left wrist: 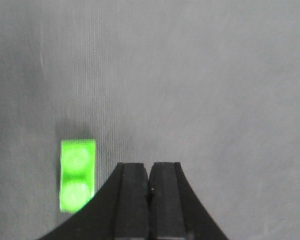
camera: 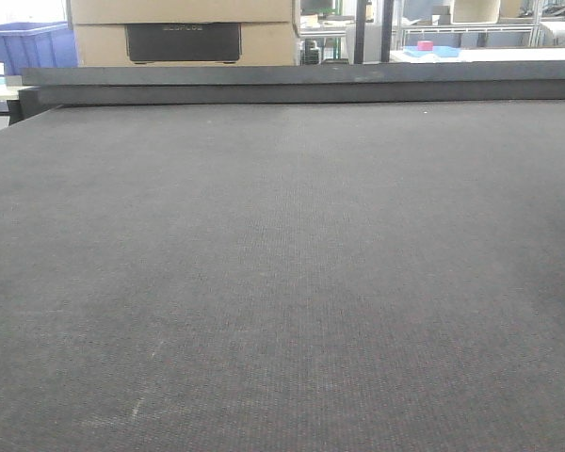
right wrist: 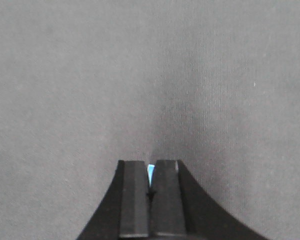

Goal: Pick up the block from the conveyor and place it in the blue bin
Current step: 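Lower both grippers toward the green and blue blocks on the belt, then close the right gripper on the blue block, left gripper on green block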

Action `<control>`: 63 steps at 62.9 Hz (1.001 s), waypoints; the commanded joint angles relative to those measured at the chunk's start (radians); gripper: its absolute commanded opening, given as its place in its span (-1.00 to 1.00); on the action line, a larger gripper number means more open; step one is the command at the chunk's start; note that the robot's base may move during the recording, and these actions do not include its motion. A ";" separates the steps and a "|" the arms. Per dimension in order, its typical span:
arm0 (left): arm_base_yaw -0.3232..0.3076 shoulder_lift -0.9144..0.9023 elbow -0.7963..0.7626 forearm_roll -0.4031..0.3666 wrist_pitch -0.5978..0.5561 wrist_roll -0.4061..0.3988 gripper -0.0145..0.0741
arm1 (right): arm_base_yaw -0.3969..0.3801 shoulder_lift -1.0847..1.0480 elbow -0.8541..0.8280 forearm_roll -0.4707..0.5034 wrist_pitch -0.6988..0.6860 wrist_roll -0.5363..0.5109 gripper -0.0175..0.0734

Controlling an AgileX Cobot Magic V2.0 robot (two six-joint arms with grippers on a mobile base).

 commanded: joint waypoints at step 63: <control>0.000 -0.021 0.045 -0.012 -0.038 0.001 -0.92 | 0.119 0.395 -0.027 -0.151 0.101 0.225 0.29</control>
